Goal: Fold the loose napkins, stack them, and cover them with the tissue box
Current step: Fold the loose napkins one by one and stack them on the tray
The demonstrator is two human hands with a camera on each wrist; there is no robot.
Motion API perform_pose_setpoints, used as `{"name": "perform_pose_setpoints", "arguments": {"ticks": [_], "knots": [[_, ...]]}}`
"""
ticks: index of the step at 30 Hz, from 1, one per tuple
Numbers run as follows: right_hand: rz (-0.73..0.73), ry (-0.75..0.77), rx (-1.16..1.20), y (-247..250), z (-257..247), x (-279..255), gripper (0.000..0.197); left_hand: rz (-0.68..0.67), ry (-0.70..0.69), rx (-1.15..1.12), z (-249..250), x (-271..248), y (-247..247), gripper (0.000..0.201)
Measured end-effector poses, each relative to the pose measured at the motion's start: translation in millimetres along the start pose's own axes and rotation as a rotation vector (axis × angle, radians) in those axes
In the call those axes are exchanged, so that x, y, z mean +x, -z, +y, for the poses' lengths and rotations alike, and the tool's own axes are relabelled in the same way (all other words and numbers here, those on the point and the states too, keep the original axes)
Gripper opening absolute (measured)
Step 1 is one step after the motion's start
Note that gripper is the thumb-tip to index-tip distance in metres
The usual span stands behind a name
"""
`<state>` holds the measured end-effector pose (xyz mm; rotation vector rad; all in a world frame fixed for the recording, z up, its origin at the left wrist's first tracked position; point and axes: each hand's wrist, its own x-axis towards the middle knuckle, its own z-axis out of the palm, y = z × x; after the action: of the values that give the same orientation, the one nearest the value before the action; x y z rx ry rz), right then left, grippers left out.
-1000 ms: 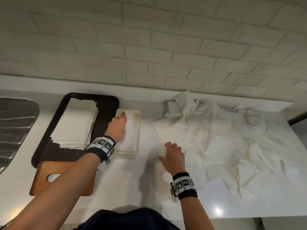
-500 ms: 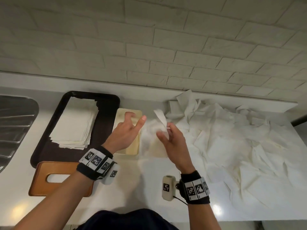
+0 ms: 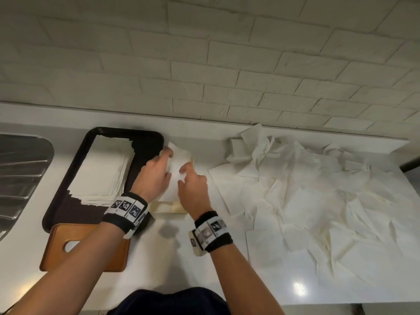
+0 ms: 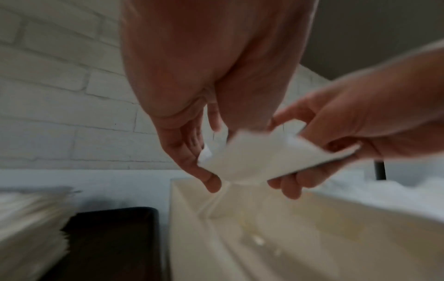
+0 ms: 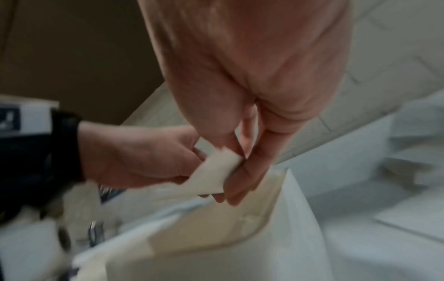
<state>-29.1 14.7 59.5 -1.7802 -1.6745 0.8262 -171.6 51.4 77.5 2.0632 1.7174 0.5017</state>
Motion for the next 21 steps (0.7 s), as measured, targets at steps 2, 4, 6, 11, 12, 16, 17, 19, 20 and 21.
{"name": "perform_pose_setpoints", "arguments": {"ticks": [2,4,6,11,12,16,17,19,20,21], "knots": [[-0.099,0.064,-0.268,-16,-2,3,0.023,-0.039,-0.036,0.140,-12,-2,-9,0.062],[-0.161,0.135,-0.458,-27,-4,3,0.021,-0.029,-0.071,0.304,-21,-5,-16,0.062],[-0.184,0.173,-0.528,-32,-7,0,0.021,-0.028,-0.089,0.487,-21,-7,-17,0.054],[0.042,0.038,-0.387,11,7,1,0.018,-0.329,-0.003,0.757,-17,-9,-23,0.064],[0.084,-0.011,-0.370,23,18,5,0.017,-0.362,0.018,0.771,-17,-10,-27,0.065],[0.084,-0.227,-0.390,53,82,20,0.039,-0.396,0.036,0.827,-19,-10,-37,0.089],[0.034,-0.265,-0.443,53,97,20,0.054,-0.389,0.044,0.824,-20,-9,-38,0.090],[-0.051,-0.268,-0.560,50,119,15,0.061,-0.372,0.070,0.793,-19,-10,-34,0.090],[-0.068,-0.234,-0.611,47,127,13,0.051,-0.344,0.075,0.777,-17,-11,-32,0.089],[-0.072,-0.197,-0.653,45,131,10,0.038,-0.296,0.073,0.752,-14,-12,-29,0.085]]}}
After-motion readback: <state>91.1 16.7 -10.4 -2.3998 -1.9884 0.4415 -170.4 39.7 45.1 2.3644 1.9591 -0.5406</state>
